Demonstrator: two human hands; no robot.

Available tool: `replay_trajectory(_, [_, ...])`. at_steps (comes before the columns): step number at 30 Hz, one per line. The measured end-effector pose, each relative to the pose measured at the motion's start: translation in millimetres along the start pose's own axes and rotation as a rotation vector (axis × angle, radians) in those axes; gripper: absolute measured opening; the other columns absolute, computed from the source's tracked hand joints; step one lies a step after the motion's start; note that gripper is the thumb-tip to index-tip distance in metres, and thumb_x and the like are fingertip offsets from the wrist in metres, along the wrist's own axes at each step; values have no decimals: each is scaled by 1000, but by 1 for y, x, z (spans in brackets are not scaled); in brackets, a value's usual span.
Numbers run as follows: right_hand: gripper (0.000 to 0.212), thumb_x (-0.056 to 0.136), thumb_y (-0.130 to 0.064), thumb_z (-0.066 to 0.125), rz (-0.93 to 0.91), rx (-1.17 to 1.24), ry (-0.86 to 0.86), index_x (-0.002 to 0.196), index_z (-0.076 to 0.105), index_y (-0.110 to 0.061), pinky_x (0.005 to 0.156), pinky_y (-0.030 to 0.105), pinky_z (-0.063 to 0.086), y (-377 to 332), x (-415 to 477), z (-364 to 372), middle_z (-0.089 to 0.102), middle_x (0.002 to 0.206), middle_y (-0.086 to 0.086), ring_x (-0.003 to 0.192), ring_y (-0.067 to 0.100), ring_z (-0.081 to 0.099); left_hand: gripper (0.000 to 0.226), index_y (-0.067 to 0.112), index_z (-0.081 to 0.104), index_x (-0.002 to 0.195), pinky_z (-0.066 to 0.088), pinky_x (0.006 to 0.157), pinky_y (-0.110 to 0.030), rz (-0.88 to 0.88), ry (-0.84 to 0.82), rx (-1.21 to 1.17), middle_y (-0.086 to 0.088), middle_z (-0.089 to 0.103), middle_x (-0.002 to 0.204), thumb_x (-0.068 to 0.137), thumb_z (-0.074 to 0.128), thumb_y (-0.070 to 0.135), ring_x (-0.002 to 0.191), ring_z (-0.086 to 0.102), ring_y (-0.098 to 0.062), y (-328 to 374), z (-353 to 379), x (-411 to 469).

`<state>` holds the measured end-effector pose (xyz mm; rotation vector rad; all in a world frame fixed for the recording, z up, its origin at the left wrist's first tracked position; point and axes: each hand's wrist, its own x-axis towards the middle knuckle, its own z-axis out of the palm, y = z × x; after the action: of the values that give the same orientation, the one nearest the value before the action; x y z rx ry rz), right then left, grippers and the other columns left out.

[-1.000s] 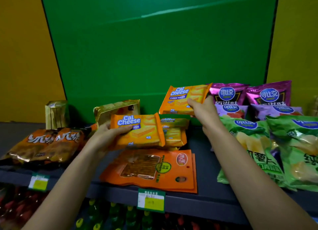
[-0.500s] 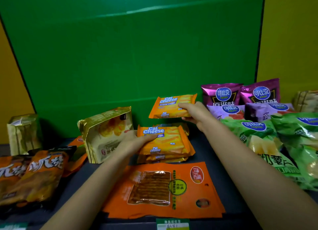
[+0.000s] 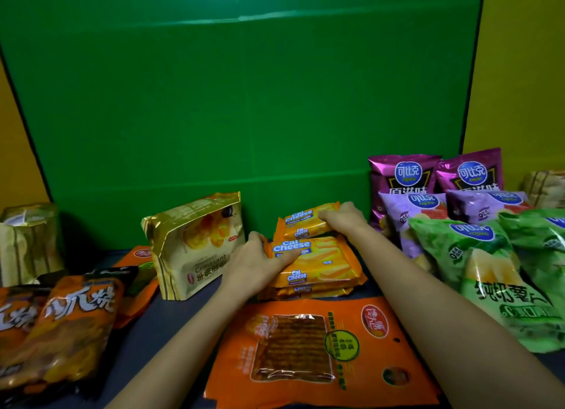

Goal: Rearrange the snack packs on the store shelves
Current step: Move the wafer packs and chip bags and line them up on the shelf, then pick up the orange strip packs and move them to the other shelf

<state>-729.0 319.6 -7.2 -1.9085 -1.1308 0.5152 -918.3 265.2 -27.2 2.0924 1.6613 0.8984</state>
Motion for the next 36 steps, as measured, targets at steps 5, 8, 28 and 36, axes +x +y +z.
replay_trajectory(5, [71, 85, -50, 49, -12, -322, 2, 137, 39, -3, 100, 39, 40, 4, -6, 2, 45, 143, 17, 129, 35, 46, 67, 14, 48, 110, 46, 86, -39, 13, -3, 120, -5, 60, 111, 72, 52, 69, 106, 57, -28, 0, 0, 2])
replay_trajectory(8, [74, 88, -52, 46, -46, -442, 47, 141, 32, -1, 104, 42, 36, 1, -10, -3, 36, 148, 17, 134, 35, 38, 68, 14, 49, 110, 46, 87, -40, 47, 14, 174, -6, 62, 113, 73, 47, 72, 107, 57, -29, -2, -1, 3])
replay_trajectory(28, [50, 70, -75, 46, -142, -541, 166, 83, 53, -27, 70, 31, 42, 77, -243, -81, 59, 76, -11, 82, 16, 53, 33, 22, 60, 113, 41, 92, -32, 291, -128, 9, 2, 60, 117, 93, 42, 40, 109, 53, -14, -67, -26, -50])
replay_trajectory(36, [54, 69, -79, 46, -27, -655, 96, 78, 50, -26, 69, 32, 37, 78, -259, -62, 49, 77, -7, 90, 23, 56, 42, 21, 56, 123, 39, 99, -33, 255, -263, 29, -1, 59, 125, 93, 39, 45, 117, 50, -16, -67, -21, -53])
